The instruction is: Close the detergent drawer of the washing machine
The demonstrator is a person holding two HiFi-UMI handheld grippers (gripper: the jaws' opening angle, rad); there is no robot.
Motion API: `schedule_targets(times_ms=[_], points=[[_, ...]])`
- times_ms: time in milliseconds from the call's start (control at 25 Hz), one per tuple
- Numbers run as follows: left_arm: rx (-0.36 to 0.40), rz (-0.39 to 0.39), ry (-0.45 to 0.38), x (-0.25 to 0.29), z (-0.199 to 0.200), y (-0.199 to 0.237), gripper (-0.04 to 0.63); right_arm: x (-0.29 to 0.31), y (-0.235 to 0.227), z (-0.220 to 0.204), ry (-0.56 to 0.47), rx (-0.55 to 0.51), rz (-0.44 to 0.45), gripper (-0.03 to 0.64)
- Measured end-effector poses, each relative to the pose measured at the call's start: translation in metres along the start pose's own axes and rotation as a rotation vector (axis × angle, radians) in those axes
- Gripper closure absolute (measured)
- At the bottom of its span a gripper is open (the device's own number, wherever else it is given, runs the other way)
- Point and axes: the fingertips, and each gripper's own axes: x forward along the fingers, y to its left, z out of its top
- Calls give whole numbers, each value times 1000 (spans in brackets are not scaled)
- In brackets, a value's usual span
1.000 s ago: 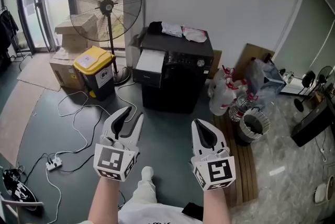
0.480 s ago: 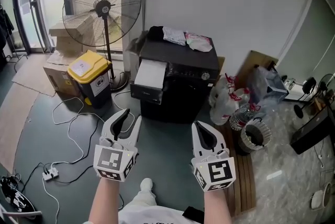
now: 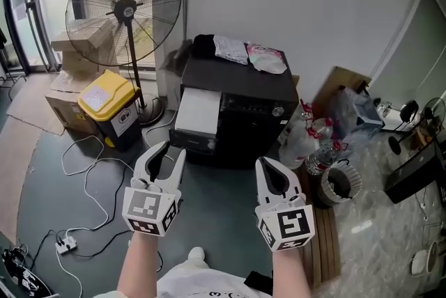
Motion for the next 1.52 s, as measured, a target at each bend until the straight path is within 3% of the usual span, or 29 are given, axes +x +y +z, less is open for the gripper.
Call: schedule_targets(times_ms=[320, 640, 920, 1280, 1520], points=[[-54, -12, 52, 28, -25, 24, 466, 44, 1, -16, 24, 32, 11, 617], [-165, 15, 101, 45, -57, 40, 443, 63, -6, -38, 80, 54, 7, 617], [-234, 37, 133, 71, -84, 46, 437, 96, -20, -50, 82, 49, 55, 617], [-375, 107, 224, 115, -143, 56, 437, 148, -52, -88, 129, 86, 119, 617], [-549, 167, 263, 136, -194, 63, 437, 186, -74, -119, 171, 113, 168, 617]])
